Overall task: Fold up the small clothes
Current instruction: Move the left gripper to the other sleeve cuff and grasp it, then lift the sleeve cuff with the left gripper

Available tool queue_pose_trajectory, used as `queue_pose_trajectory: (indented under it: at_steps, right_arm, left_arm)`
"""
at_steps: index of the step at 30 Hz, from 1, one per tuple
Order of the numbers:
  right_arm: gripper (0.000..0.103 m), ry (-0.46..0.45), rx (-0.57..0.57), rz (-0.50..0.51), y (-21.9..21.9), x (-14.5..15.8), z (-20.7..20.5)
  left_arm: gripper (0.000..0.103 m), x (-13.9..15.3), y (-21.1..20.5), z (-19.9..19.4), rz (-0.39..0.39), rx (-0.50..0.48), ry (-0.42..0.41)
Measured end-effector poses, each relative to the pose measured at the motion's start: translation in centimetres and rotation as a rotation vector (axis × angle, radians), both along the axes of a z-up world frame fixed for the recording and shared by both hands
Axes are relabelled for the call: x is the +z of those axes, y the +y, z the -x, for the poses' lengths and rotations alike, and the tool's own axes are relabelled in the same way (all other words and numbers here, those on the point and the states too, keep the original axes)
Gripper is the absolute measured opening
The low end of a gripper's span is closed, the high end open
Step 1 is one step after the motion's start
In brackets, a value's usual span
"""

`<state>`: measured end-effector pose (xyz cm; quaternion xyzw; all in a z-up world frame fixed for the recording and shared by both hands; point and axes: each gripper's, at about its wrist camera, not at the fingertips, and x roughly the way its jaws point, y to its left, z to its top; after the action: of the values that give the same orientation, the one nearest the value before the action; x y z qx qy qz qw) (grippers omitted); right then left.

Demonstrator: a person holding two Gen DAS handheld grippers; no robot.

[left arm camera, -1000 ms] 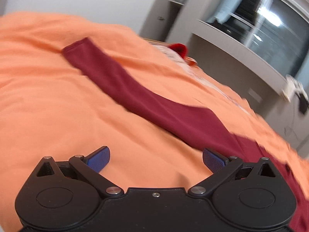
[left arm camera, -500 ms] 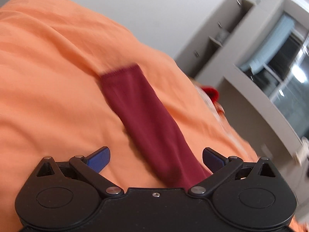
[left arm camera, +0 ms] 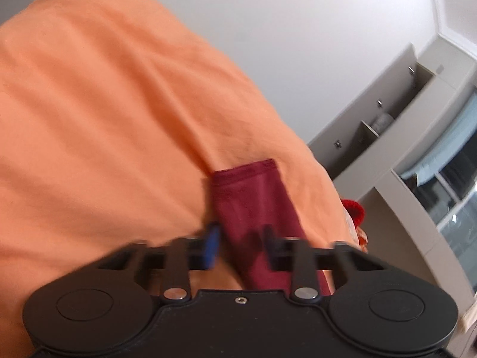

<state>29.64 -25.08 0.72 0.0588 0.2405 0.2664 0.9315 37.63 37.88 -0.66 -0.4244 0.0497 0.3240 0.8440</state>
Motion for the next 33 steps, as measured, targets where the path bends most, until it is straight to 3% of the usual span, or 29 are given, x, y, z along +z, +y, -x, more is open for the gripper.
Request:
queue_pose_trajectory:
  at_steps: [2, 8, 14, 19, 22, 28, 33]
  right_arm:
    - [0.103, 0.001, -0.001, 0.0, 0.0, -0.1, 0.0]
    - [0.103, 0.002, -0.007, 0.004, 0.4, 0.1, 0.0]
    - [0.103, -0.017, -0.015, 0.006, 0.4, 0.3, 0.4]
    - [0.103, -0.027, -0.024, 0.006, 0.3, 0.5, 0.6]
    - [0.103, -0.045, -0.03, 0.004, 0.2, 0.7, 0.9]
    - [0.103, -0.092, -0.048, -0.008, -0.3, 1.5, 1.7]
    - [0.103, -0.128, -0.139, -0.011, -1.3, 2.6, 2.2]
  left_arm:
    - [0.005, -0.2, 0.4, 0.4, 0.03, -0.001, -0.038]
    - [0.003, 1.4, -0.4, 1.4, -0.028, -0.04, -0.133]
    - [0.003, 5.6, -4.3, 1.8, -0.192, -0.146, -0.177]
    - [0.002, 9.3, -11.4, 1.7, -0.424, -0.287, -0.149]
    - [0.003, 11.9, -16.9, 1.9, -0.544, -0.406, -0.172]
    - [0.003, 15.3, -27.1, 3.2, -0.643, -0.603, -0.241]
    - [0.003, 15.7, -35.9, 4.4, -0.714, -0.751, -0.272]
